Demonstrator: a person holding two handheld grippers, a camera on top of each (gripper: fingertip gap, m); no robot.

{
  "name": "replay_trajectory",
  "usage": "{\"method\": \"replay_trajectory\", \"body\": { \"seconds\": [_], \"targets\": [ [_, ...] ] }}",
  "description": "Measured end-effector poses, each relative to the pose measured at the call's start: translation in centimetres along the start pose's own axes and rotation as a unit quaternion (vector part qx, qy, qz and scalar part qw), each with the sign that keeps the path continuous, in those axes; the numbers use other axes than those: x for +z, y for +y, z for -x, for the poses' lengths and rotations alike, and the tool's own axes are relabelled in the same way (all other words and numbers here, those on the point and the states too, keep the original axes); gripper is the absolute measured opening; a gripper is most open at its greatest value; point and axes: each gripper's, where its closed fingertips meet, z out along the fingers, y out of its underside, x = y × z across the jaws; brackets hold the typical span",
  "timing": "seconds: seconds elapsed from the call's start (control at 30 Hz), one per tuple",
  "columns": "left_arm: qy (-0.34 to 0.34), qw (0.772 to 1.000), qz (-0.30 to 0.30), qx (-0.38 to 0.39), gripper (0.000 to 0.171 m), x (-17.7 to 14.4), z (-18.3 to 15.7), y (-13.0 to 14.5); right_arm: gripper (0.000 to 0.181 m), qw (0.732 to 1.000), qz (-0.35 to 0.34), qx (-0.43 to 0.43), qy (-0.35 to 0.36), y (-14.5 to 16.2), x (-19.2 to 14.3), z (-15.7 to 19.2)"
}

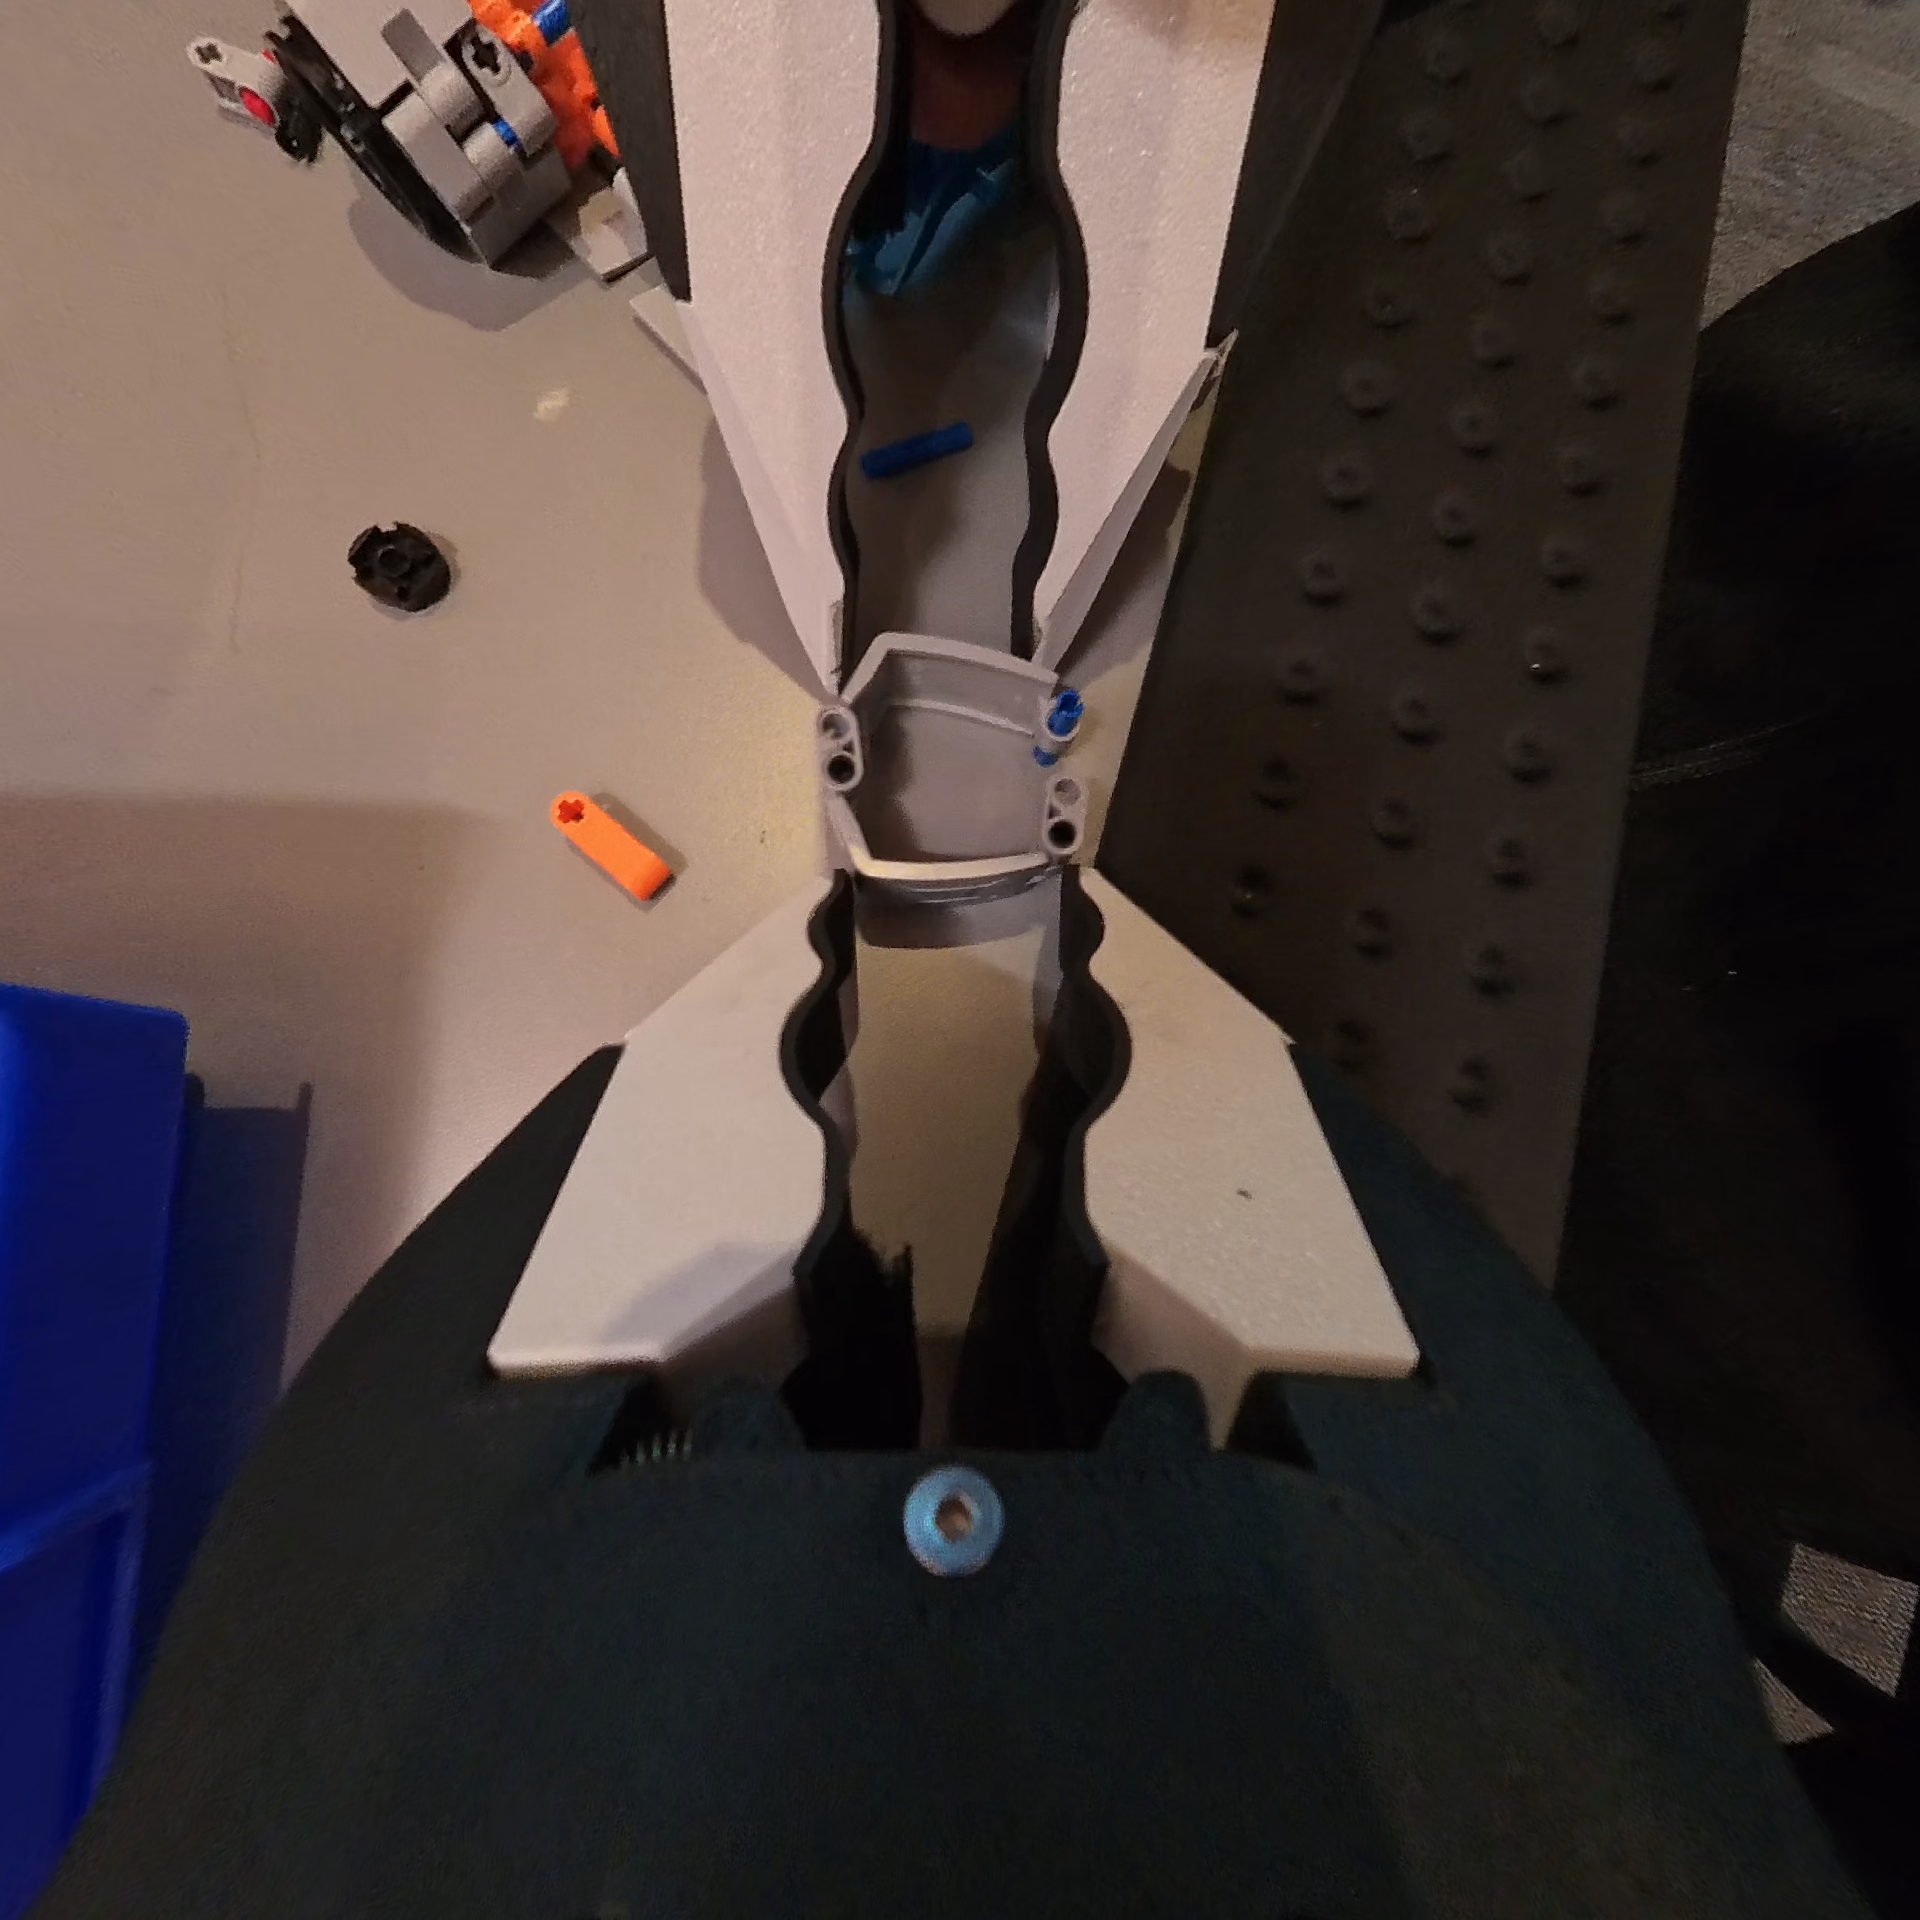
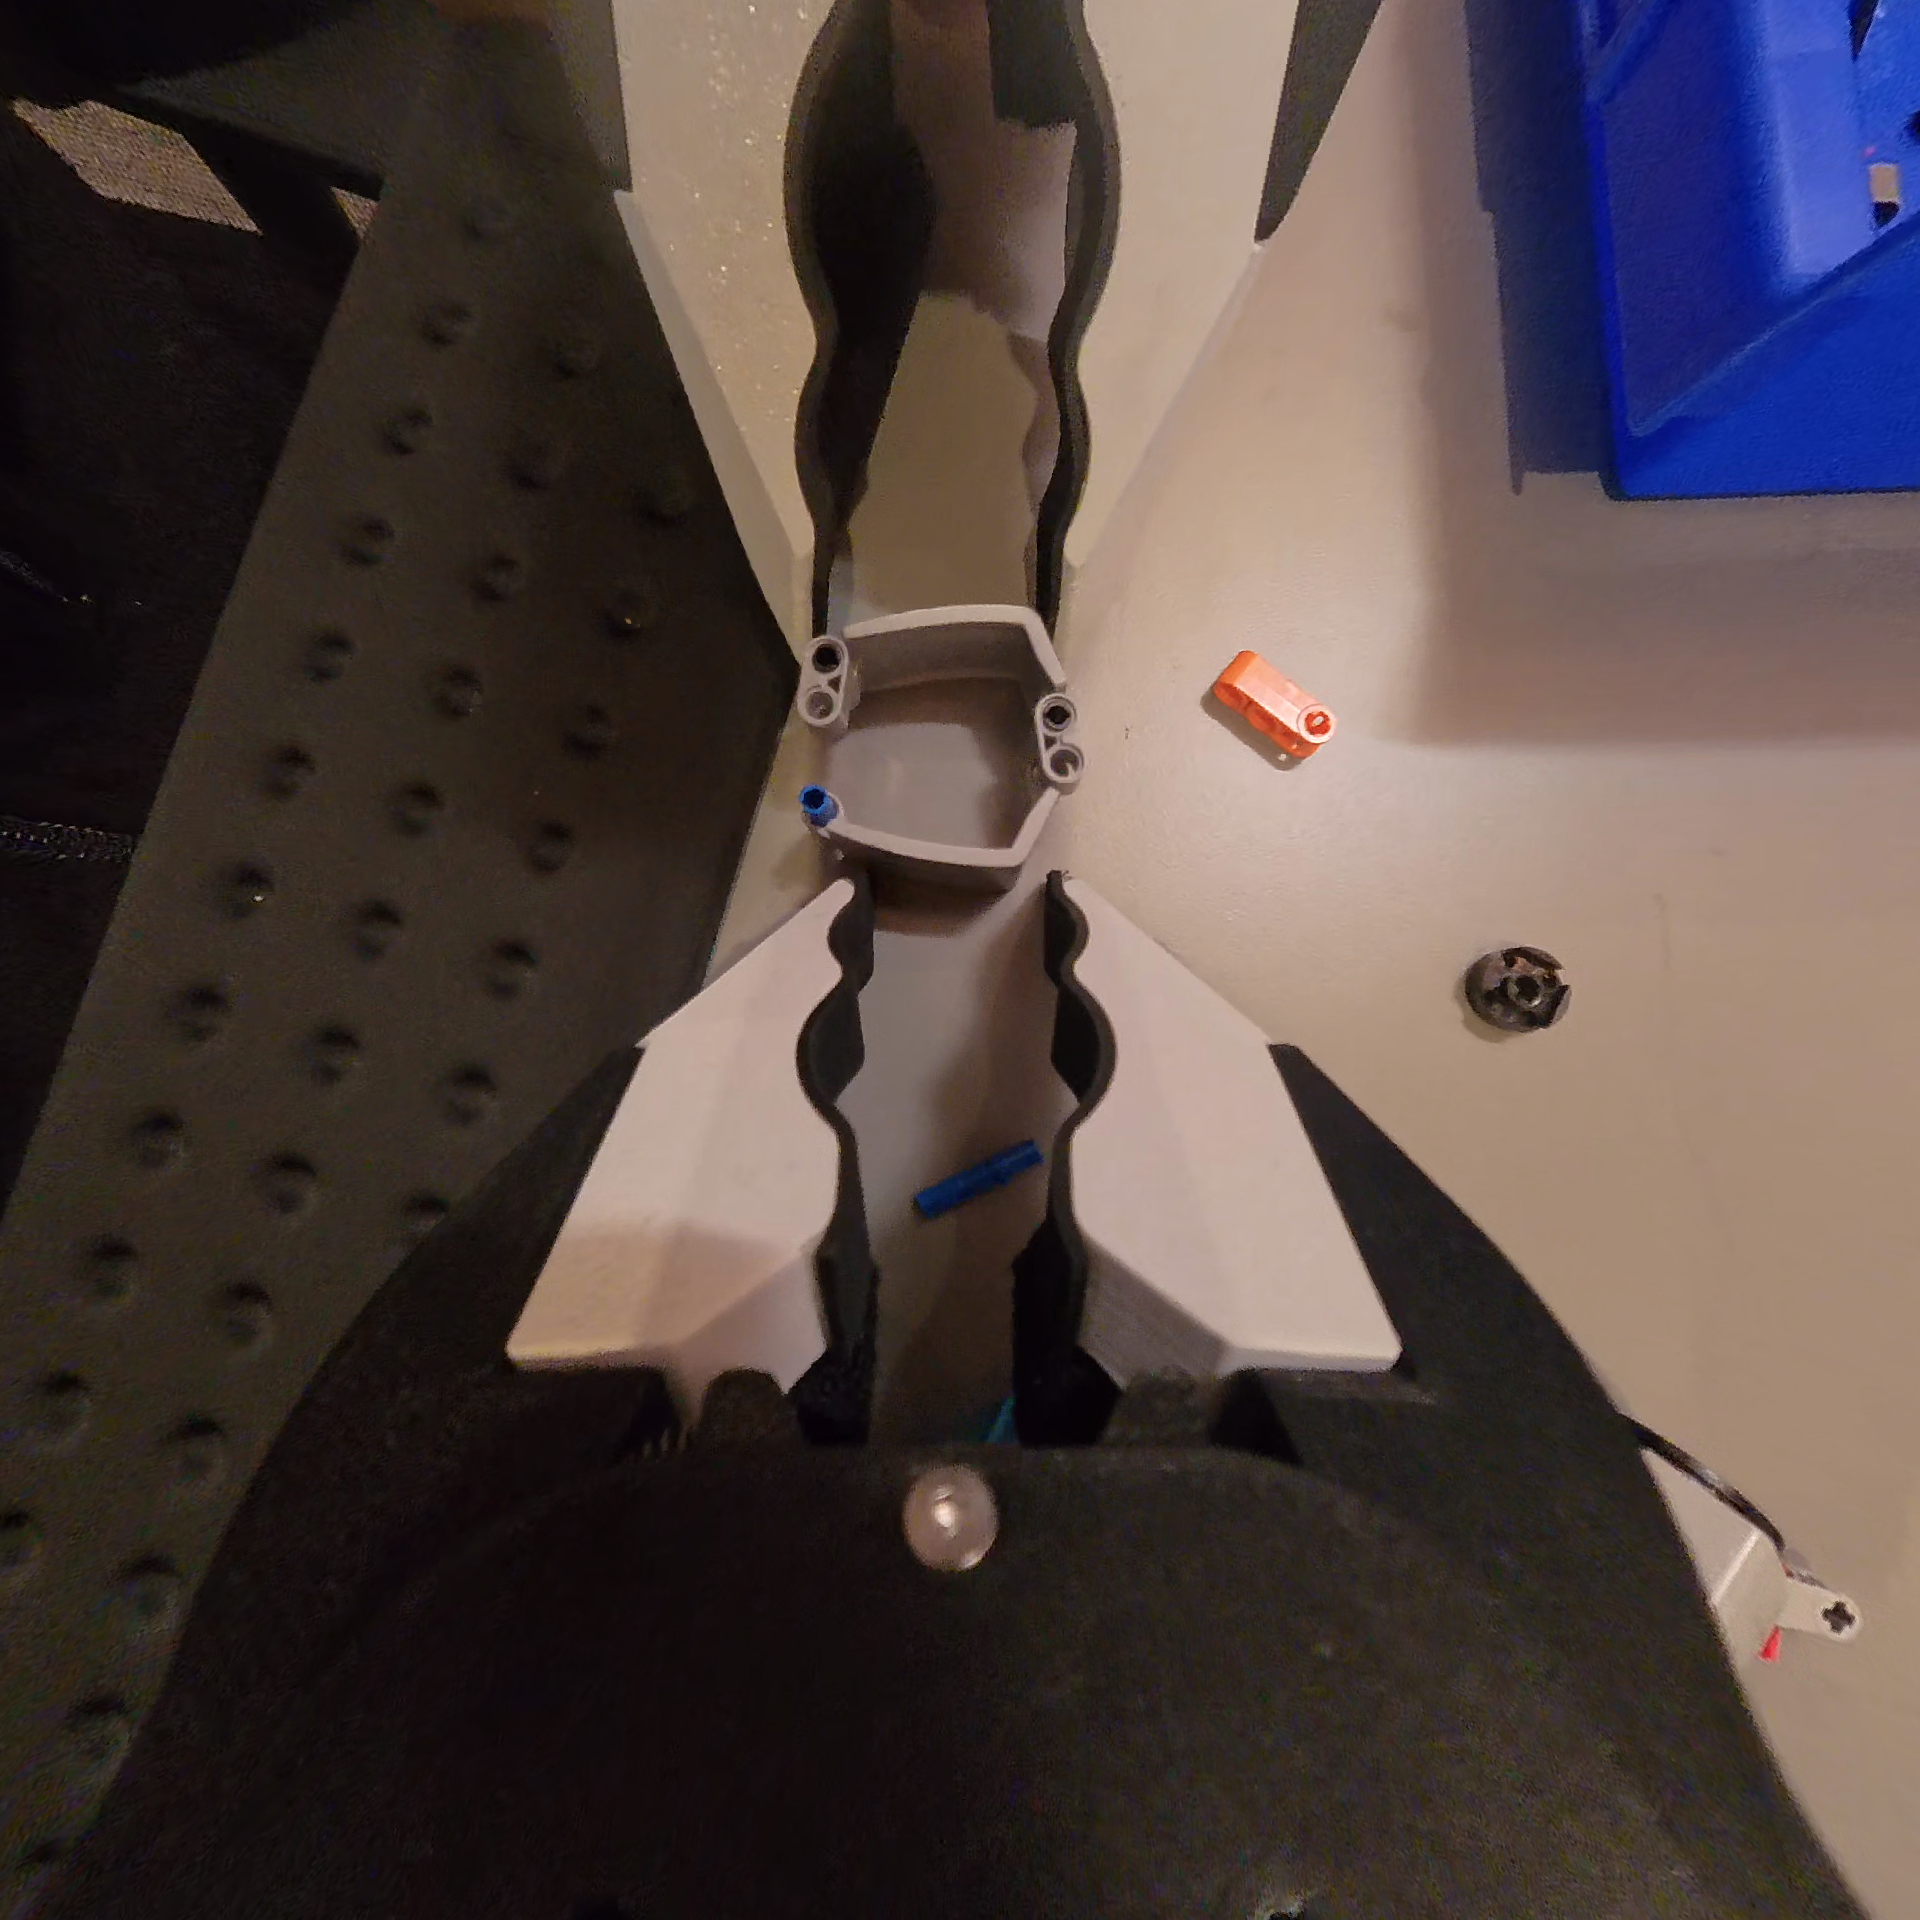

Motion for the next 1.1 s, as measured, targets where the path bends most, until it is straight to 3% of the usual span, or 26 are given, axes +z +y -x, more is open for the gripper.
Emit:
{"method": "replay_trajectory", "body": {
  "seconds": [0.27, 1.1],
  "targets": [
    [-0.009, 1.0, -0.021, 0.012, 0.046, -0.3, 0.2, -0.3, 0.032, 1.0, -0.013, 0.003, 0.002, -0.4, -0.7, -0.1],
    [-0.017, 0.998, -0.058, 0.02, 0.046, 0.0, 0.0, -1.3, 0.031, 1.0, -0.019, 0.002, 0.0, -0.7, -0.1, 0.1]
  ]
}}
